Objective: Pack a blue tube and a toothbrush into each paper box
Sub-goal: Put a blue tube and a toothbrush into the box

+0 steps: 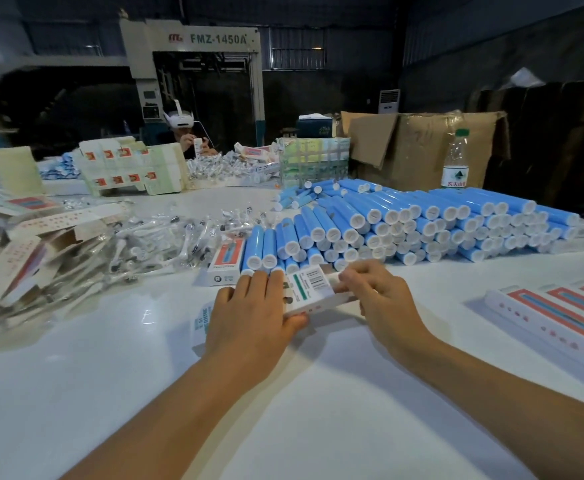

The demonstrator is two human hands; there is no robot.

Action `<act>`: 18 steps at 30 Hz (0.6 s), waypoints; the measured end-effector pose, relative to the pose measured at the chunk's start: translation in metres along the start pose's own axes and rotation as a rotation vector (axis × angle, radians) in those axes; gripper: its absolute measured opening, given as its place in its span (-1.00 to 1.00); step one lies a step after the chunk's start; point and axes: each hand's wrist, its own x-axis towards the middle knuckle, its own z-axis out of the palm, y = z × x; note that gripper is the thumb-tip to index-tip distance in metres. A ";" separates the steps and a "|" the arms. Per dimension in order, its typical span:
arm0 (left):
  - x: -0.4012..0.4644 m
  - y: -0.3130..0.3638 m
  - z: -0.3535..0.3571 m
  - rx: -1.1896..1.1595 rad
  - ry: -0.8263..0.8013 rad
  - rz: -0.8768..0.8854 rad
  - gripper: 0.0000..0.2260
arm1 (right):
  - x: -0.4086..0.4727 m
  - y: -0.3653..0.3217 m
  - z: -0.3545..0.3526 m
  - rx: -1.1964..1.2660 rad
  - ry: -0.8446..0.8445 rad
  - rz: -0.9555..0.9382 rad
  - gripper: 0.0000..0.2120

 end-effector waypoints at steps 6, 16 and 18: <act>0.000 -0.001 0.001 0.004 -0.019 -0.002 -0.38 | 0.001 -0.004 -0.004 0.008 0.079 -0.010 -0.68; -0.001 0.001 0.001 -0.012 -0.083 0.071 -0.48 | 0.053 -0.043 0.056 -0.570 -0.212 -0.318 -0.82; -0.003 0.001 0.002 -0.004 -0.055 0.092 -0.51 | 0.068 -0.048 0.091 -0.686 -0.374 -0.482 -0.83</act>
